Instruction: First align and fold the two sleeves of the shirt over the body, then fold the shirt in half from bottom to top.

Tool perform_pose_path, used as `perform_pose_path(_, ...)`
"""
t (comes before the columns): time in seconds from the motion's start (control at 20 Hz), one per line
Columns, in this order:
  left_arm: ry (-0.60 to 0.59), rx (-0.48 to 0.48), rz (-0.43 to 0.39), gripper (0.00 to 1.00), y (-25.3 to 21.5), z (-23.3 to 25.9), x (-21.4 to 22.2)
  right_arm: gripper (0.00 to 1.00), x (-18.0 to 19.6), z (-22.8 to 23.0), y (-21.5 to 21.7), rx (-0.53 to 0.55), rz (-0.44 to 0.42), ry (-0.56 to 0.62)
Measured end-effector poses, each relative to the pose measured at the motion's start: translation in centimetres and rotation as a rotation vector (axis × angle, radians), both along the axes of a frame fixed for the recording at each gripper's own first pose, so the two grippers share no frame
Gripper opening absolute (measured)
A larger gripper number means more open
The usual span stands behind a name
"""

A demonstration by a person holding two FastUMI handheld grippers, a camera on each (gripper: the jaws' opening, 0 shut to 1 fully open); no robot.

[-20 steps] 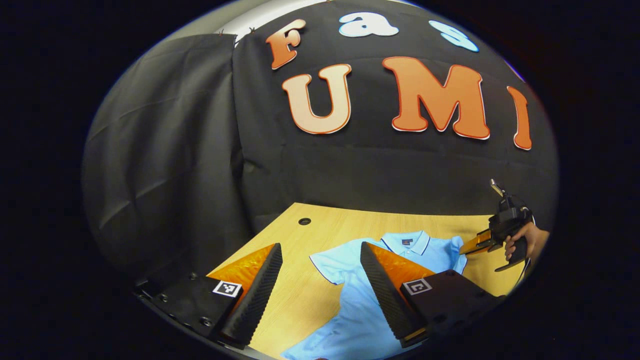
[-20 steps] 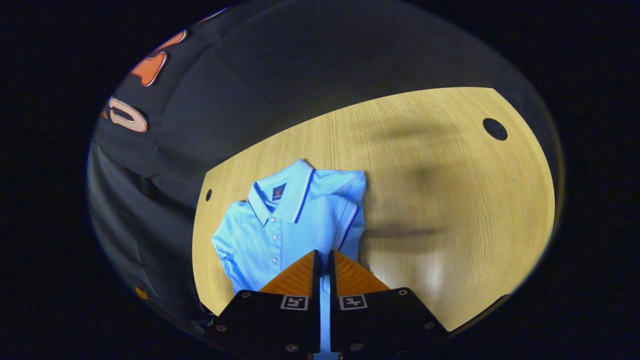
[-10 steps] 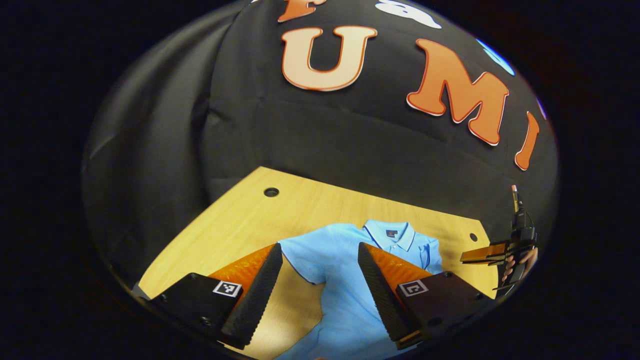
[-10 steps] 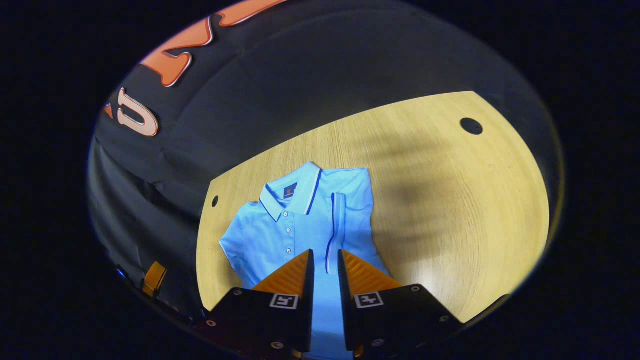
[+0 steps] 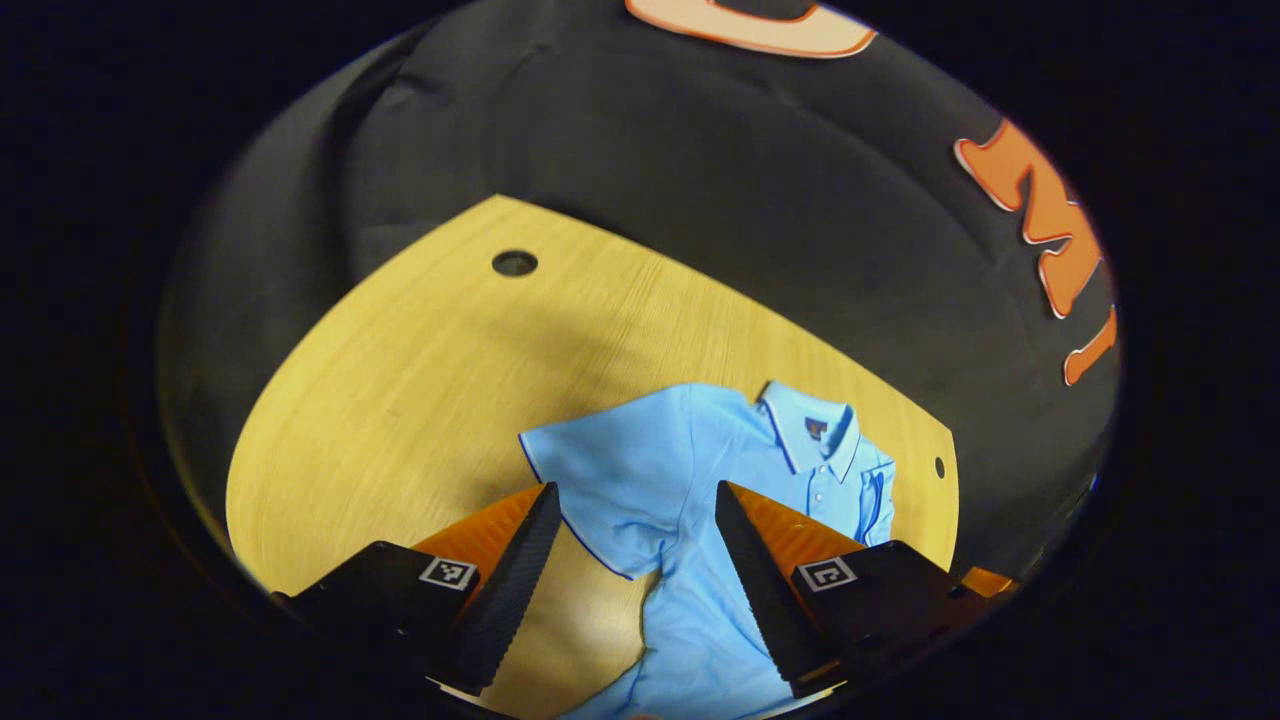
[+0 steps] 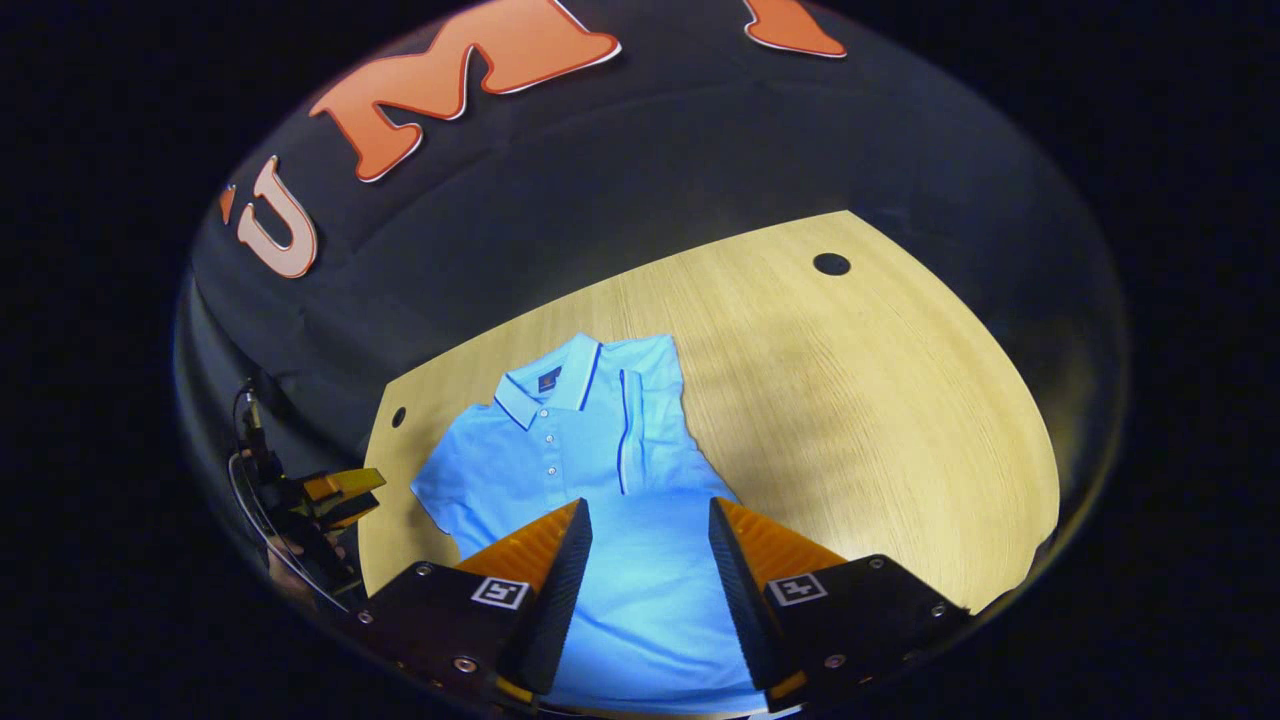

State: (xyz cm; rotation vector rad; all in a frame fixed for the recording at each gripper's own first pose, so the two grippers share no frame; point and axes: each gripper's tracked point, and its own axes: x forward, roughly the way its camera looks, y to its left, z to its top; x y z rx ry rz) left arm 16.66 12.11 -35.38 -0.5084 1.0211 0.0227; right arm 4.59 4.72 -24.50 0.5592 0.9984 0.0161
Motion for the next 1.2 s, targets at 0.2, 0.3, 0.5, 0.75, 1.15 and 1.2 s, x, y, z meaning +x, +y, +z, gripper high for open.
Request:
perform_pose_path(0.2,0.205,-0.041,0.064,1.0,0.8,-4.4,-0.3,0.86,-2.8,0.4,-0.9,-0.023,-0.052,0.007)
perform_pose_path(0.3,0.298,-0.056,0.102,1.0,1.0,-6.7,-0.5,0.88,-4.2,0.6,-1.7,-0.038,-0.074,0.019)
perform_pose_path(0.5,0.397,0.008,0.106,0.96,1.4,-8.4,-0.2,0.91,-6.4,1.2,-3.1,-0.069,-0.111,0.015)
perform_pose_path(0.75,0.476,0.145,0.131,0.91,1.5,-9.0,-0.1,0.94,-8.8,1.1,-3.4,-0.066,-0.145,0.041)
perform_pose_path(1.15,0.445,0.073,0.104,0.16,-0.5,-9.0,0.5,0.95,-11.1,1.4,-4.2,-0.063,-0.193,0.043)
perform_pose_path(1.2,0.424,0.036,0.093,0.16,-1.3,-8.6,0.9,0.95,-11.4,1.5,-4.3,-0.059,-0.199,0.041)
